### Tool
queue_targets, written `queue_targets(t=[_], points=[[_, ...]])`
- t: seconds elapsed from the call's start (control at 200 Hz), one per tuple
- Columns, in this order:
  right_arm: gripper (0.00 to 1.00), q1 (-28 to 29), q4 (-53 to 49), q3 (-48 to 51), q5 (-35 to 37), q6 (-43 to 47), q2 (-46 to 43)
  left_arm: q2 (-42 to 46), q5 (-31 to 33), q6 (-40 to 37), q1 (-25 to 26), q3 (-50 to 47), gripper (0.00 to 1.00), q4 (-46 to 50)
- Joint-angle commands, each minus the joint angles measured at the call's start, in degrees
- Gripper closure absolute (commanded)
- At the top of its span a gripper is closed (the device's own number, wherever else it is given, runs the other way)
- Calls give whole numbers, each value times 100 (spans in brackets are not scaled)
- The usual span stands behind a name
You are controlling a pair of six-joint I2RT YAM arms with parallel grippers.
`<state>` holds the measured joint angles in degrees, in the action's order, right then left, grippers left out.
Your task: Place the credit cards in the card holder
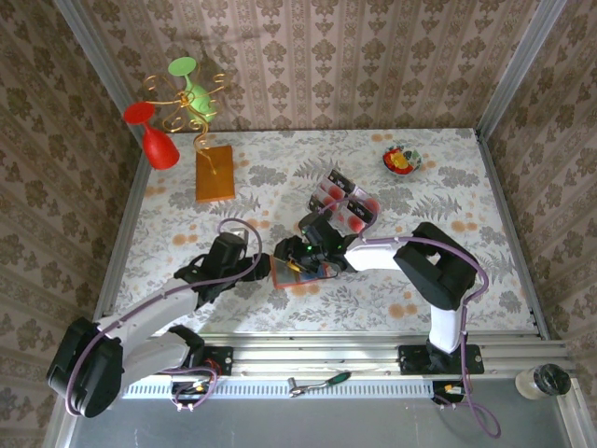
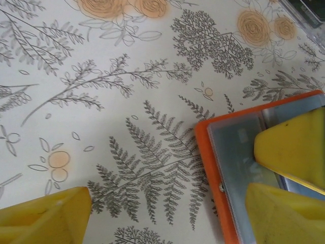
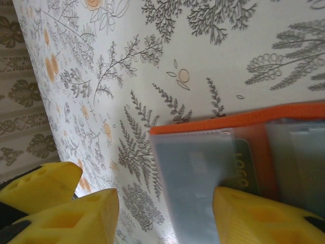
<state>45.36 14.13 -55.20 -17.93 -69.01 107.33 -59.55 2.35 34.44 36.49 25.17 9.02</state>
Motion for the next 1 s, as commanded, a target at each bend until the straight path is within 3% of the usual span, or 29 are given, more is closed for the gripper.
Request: queue_targets(t=[0.0, 0.225, 0.78, 0.995], points=[[55, -42, 137, 169, 297, -244, -160, -81, 61, 146, 128, -99, 20, -166], [77, -74, 259, 279, 415, -420, -109, -352, 160, 234, 354, -110, 20, -355], [77, -171, 361, 361, 411, -506, -129, -1349, 263, 92, 522, 153, 16, -651], [77, -236, -340, 100, 353, 142, -399, -1562, 533, 94, 665, 286, 18, -408]])
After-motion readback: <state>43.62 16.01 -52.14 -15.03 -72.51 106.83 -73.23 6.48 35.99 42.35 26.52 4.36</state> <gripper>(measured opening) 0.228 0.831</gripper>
